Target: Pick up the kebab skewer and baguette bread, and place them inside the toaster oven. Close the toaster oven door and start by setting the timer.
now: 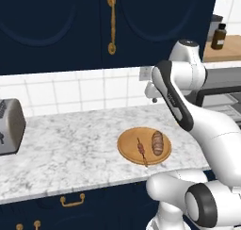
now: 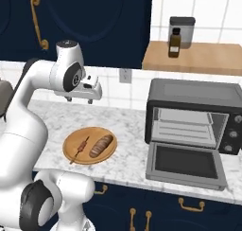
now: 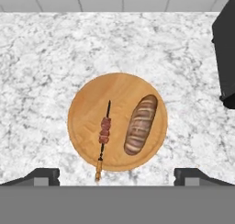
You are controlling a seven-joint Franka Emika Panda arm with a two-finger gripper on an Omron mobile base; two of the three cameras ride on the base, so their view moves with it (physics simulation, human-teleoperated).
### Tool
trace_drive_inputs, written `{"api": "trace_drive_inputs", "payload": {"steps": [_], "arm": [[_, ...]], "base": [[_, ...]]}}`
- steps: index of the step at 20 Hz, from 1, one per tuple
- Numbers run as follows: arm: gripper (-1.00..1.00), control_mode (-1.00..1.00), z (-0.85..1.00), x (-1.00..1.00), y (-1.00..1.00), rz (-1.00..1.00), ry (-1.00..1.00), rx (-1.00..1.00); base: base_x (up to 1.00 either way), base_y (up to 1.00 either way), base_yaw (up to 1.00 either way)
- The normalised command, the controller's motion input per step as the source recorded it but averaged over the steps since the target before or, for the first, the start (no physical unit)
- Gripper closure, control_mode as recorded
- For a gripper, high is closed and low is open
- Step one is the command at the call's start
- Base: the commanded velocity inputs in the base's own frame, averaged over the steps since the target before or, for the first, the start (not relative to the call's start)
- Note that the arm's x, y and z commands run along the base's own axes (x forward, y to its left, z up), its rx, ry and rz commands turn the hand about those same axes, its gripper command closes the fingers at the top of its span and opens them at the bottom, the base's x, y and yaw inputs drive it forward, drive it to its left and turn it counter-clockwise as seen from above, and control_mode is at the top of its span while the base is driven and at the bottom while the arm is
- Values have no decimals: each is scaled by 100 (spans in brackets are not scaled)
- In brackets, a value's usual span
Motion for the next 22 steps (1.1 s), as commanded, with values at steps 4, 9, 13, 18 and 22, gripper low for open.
{"api": "trace_drive_inputs", "payload": {"steps": [4, 9, 13, 18, 22], "arm": [[-100, 100, 0, 0, 0, 0, 0, 0], [-100, 100, 0, 0, 0, 0, 0, 0], [-100, 100, 0, 0, 0, 0, 0, 0], [-100, 100, 0, 0, 0, 0, 0, 0], [-100, 100, 0, 0, 0, 0, 0, 0]], "base": [[1, -45, -1], [1, -43, -1], [3, -46, 0], [1, -33, -1], [0, 0, 0]]}}
